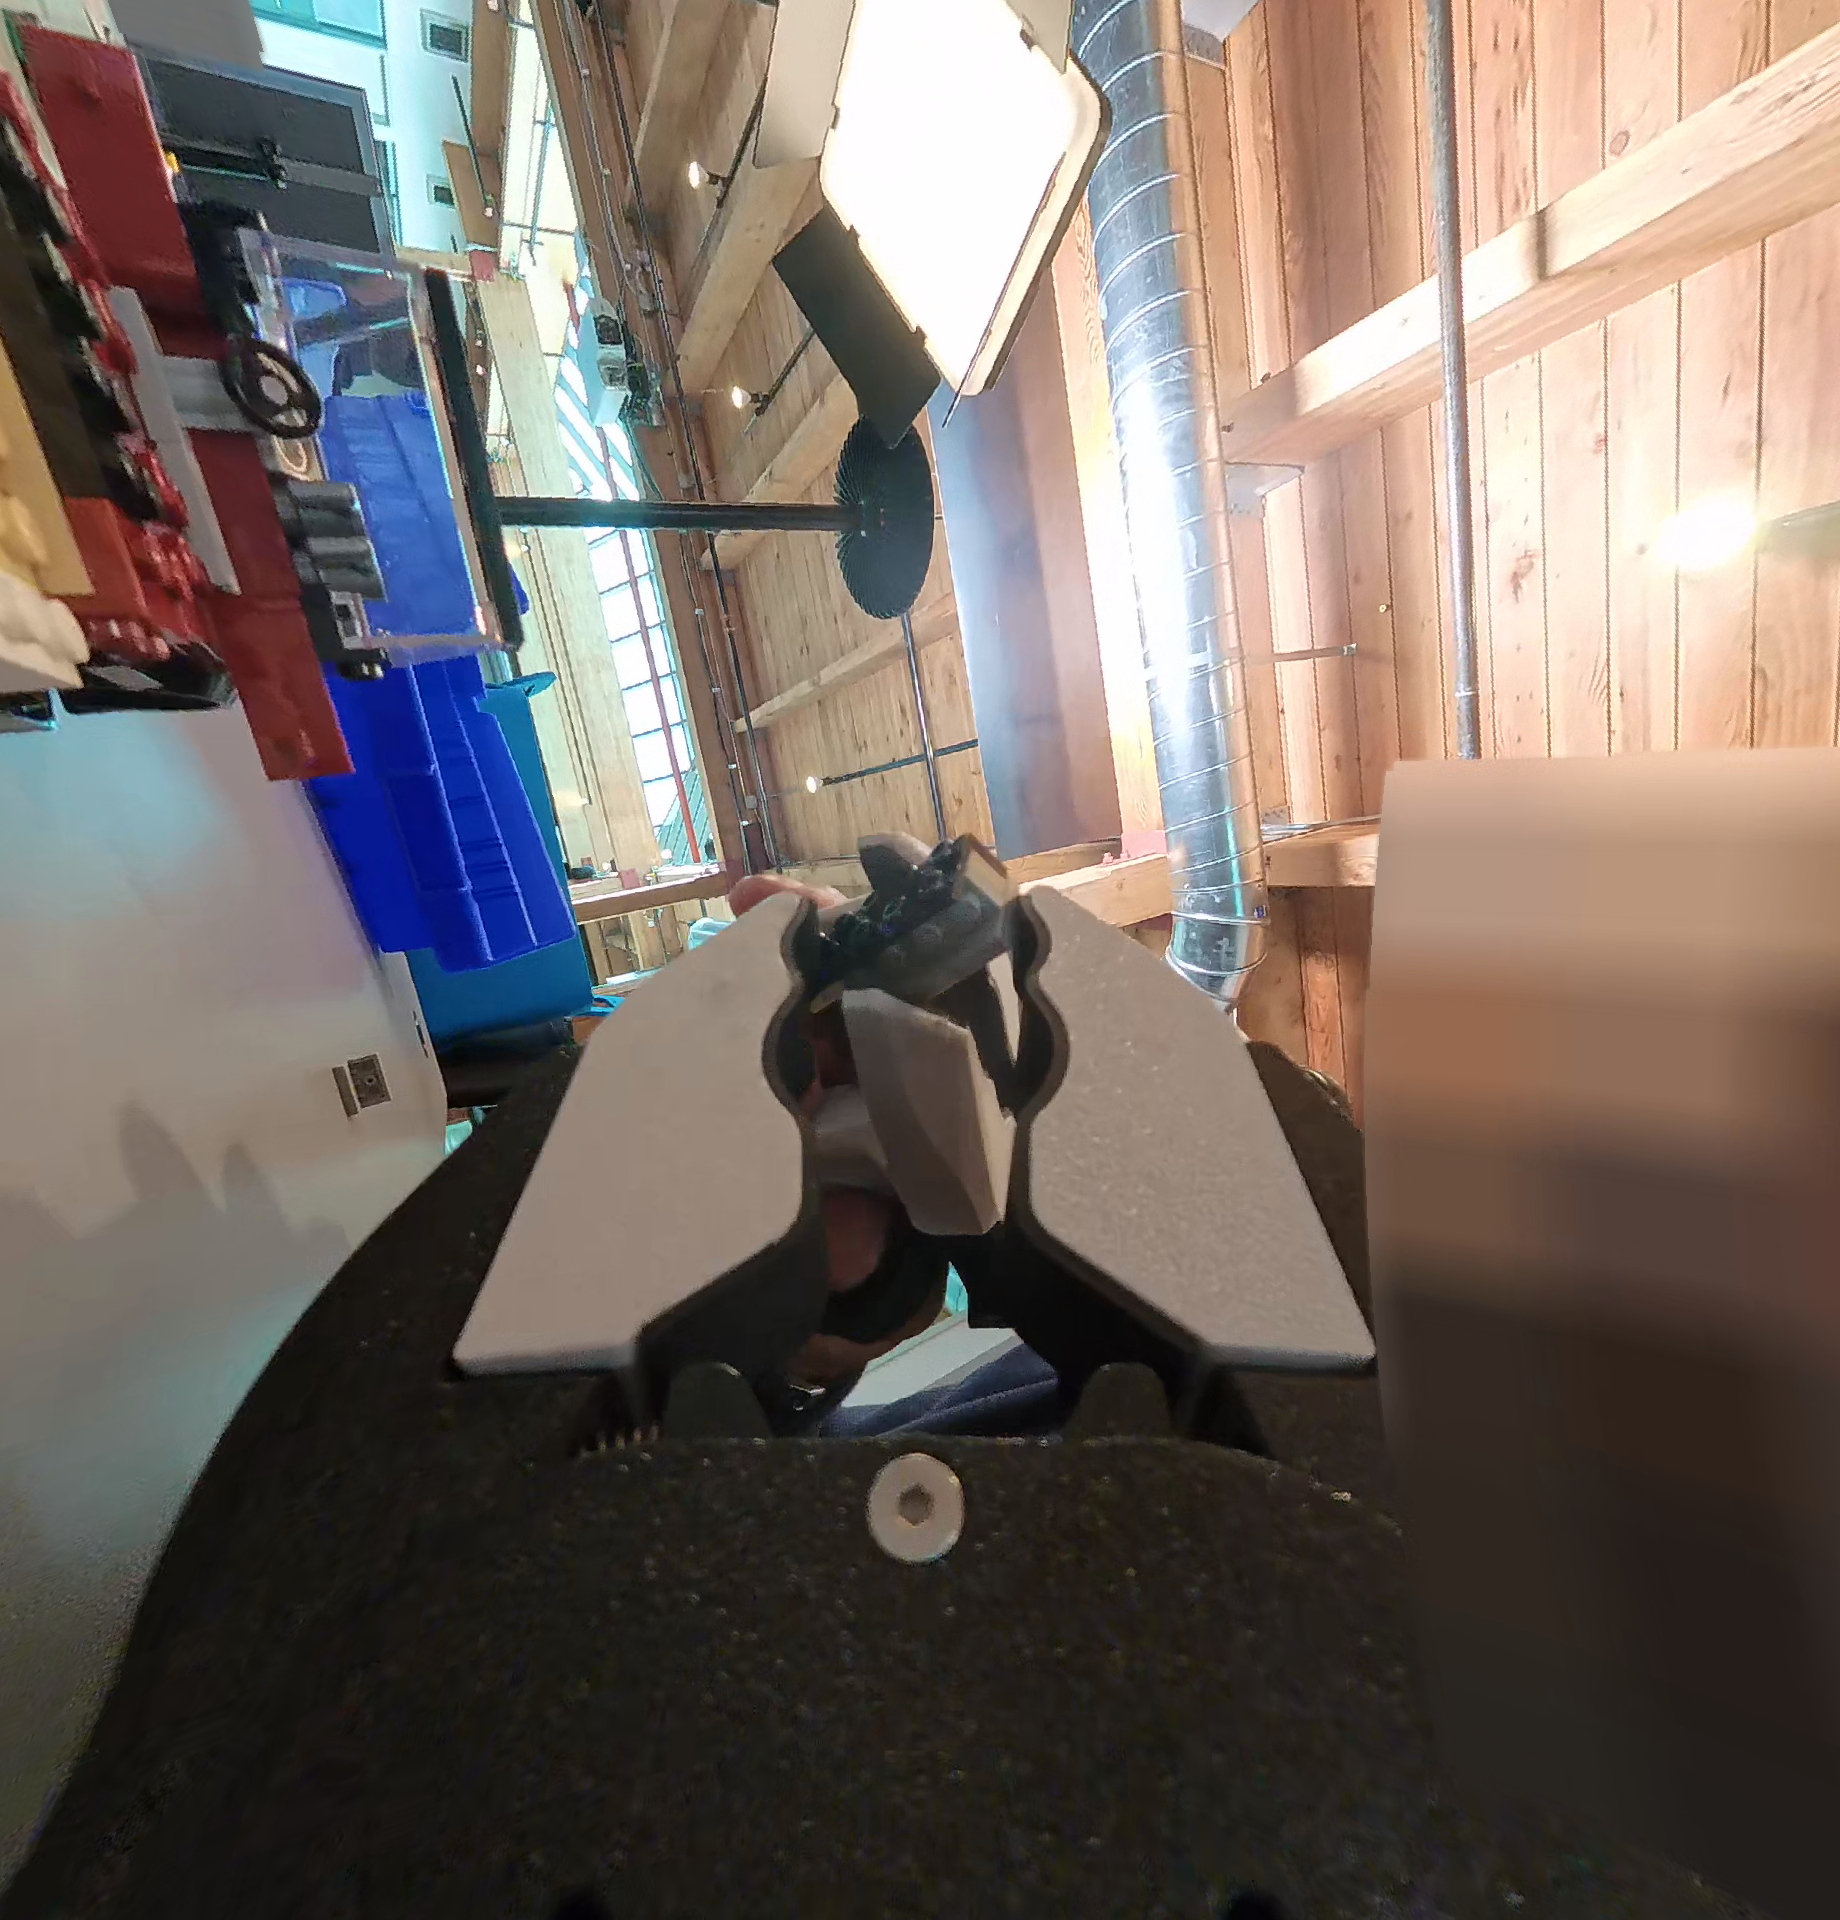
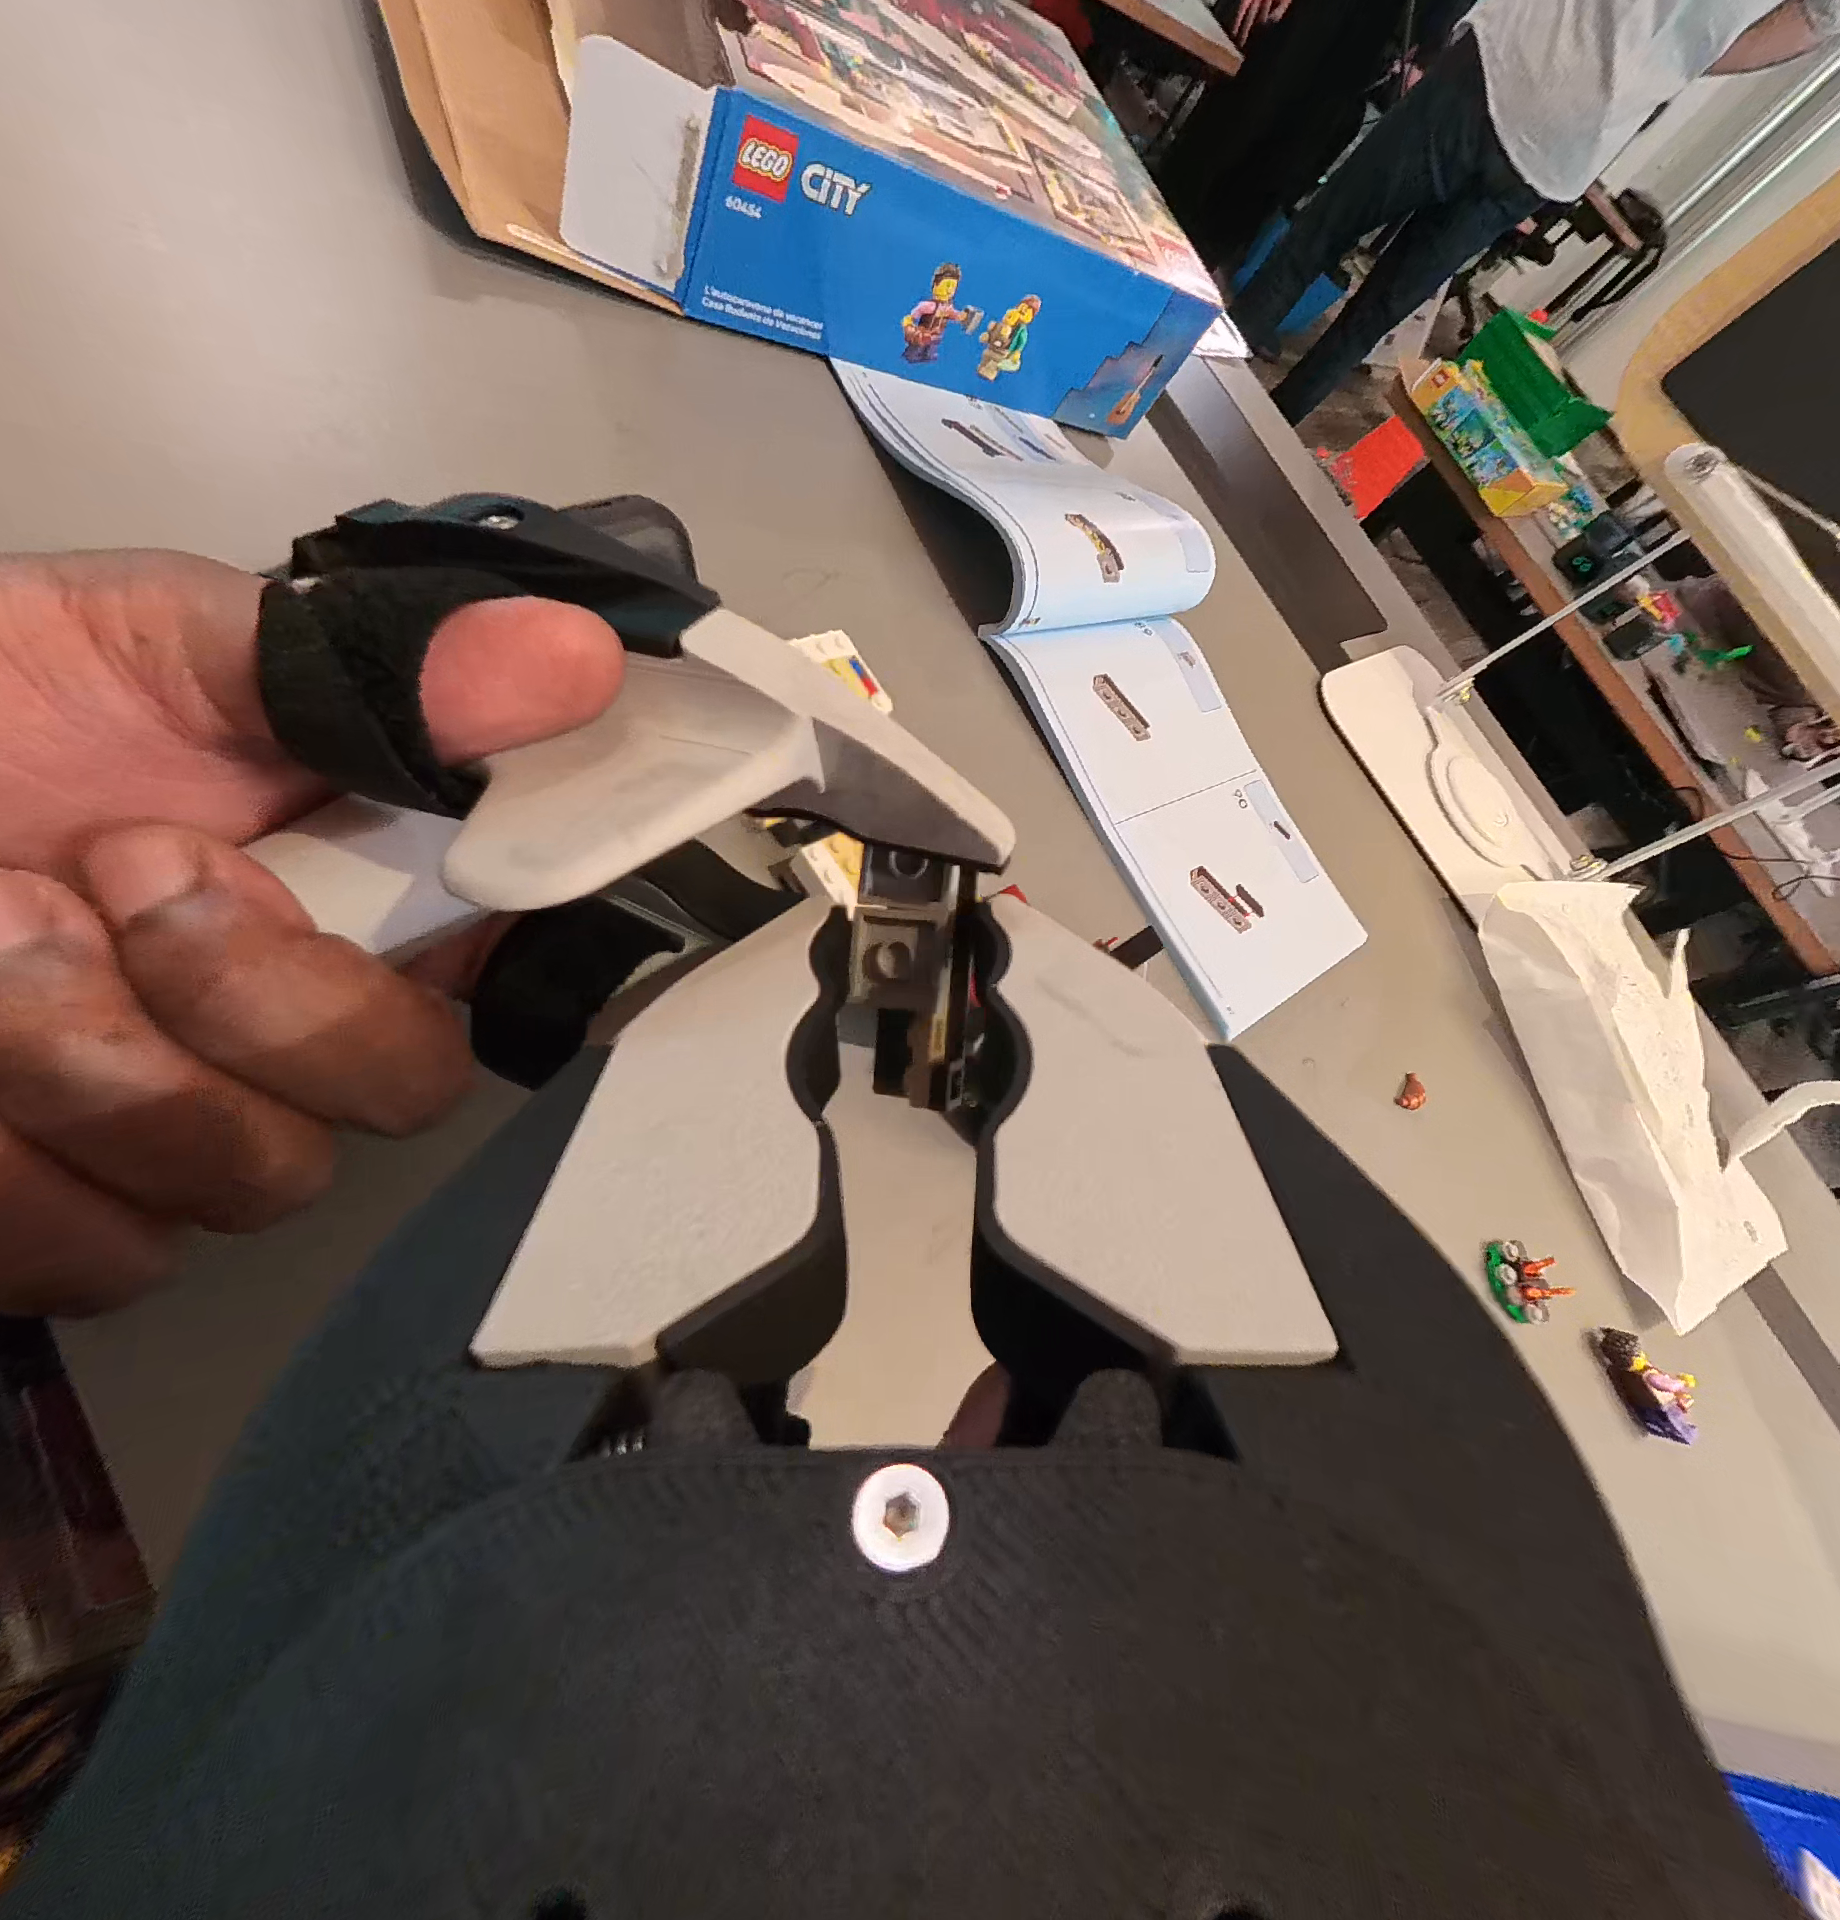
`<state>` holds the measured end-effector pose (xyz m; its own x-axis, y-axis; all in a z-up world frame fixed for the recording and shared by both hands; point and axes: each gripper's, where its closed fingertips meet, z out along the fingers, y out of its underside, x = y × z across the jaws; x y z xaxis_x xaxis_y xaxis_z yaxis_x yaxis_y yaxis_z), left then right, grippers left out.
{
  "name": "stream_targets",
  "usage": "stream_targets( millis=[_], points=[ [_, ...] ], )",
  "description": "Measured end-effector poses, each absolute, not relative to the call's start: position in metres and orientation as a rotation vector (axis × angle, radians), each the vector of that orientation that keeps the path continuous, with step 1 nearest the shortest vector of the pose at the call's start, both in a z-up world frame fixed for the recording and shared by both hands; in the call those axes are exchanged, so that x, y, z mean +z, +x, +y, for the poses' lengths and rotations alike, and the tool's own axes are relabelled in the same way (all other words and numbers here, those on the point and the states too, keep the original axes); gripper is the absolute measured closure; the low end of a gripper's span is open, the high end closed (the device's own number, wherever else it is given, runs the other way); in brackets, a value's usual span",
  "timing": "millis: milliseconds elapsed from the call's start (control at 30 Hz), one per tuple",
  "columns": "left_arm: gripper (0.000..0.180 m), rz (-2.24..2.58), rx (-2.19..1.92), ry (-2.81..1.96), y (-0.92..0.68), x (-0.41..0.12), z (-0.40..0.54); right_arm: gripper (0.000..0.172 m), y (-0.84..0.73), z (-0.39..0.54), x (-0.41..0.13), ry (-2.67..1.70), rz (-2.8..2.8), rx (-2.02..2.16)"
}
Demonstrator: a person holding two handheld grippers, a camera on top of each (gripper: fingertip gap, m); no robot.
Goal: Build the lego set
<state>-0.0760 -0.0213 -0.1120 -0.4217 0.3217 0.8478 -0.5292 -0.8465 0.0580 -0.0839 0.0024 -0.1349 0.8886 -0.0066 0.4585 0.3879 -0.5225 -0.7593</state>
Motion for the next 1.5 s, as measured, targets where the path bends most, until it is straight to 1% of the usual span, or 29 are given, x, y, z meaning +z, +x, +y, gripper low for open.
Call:
stream_targets(
  millis=[333,600,833,967,1267,1500],
  points=[
    [0.145,-0.312,2.247,1.318,-0.075,-0.115,-0.025,0.150,-0.084,-0.001,-0.139,-2.128,-0.237,-0.361],
    [0.145,-0.501,2.304,1.391,-0.077,-0.113,-0.028,0.150,-0.079,-0.007,-0.134,-2.127,-0.192,-0.234],
    [0.145,-0.875,2.471,1.558,-0.081,-0.107,-0.010,0.150,-0.081,-0.016,-0.122,-2.048,-0.029,0.156],
    [0.145,-1.168,2.563,1.532,-0.086,-0.100,-0.008,0.150,-0.089,-0.020,-0.119,-1.995,0.017,0.375],
    [0.144,-1.828,2.568,1.343,-0.101,-0.098,-0.009,0.150,-0.111,-0.027,-0.122,-2.027,-0.084,0.510],
    [0.144,-2.033,2.510,1.187,-0.109,-0.103,-0.022,0.151,-0.122,-0.030,-0.121,-2.032,-0.118,0.589]
  ],
)
